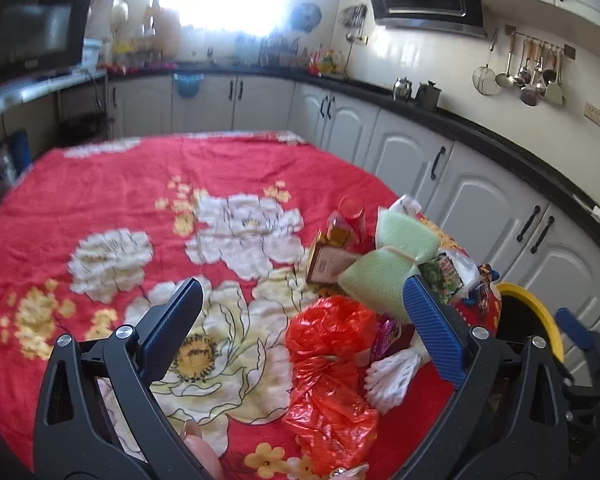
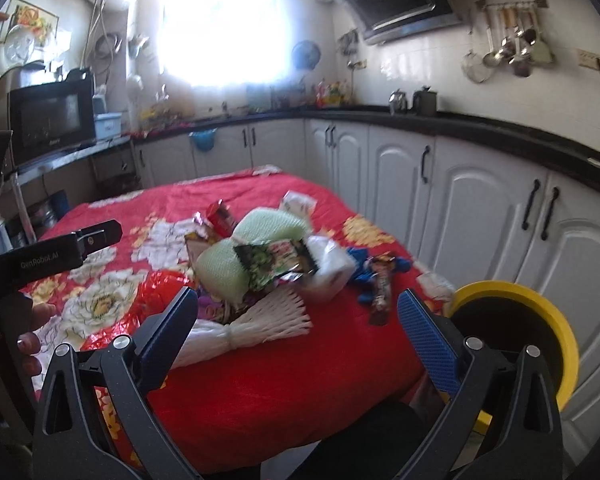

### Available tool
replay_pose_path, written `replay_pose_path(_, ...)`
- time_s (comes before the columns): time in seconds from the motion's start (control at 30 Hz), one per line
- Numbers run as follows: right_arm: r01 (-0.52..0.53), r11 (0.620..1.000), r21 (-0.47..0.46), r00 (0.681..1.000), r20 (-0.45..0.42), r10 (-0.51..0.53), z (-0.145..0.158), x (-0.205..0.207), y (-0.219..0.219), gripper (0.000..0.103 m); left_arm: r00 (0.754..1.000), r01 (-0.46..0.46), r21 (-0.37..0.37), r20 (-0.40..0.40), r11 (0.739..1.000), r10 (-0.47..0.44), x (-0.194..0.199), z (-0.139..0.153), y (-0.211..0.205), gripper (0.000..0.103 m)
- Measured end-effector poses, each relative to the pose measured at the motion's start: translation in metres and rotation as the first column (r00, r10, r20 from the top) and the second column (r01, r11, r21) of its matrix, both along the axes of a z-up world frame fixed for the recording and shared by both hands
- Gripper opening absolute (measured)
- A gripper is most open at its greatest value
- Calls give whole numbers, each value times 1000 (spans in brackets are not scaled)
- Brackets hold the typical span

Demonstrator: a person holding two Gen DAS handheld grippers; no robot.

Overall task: Collect trash
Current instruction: 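Grasp the red plastic bag with the left gripper while the right gripper grasps the white fan-shaped plastic item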

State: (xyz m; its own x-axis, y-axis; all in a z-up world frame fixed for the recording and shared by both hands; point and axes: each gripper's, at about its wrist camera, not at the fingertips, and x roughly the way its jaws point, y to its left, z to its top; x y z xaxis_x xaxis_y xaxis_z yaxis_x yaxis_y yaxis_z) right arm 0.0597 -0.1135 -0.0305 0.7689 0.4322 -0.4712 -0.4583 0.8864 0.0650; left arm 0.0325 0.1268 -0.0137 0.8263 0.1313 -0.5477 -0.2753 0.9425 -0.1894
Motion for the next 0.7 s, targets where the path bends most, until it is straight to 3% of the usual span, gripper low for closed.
replay_pose_path(0.37, -21, 999, 44, 975, -221, 30, -44, 59, 15, 95, 987, 97, -118, -118, 988, -111, 28, -38, 1, 92)
replay_pose_path(0.57, -72, 994, 86, 940, -328, 97, -64, 76, 23, 71, 975, 155, -199, -129, 968, -183, 41, -50, 2, 91)
replay_pose_path(0.63, -94, 991, 98, 925, -359, 123, -68, 78, 25, 50, 972, 157, -212, -140, 965, -189, 42, -54, 3, 81)
replay_pose_path(0.7, -117, 987, 108, 916, -372, 150, -71, 76, 25, 39, 967, 159, -211, -163, 964, -196, 42, -58, 3, 72)
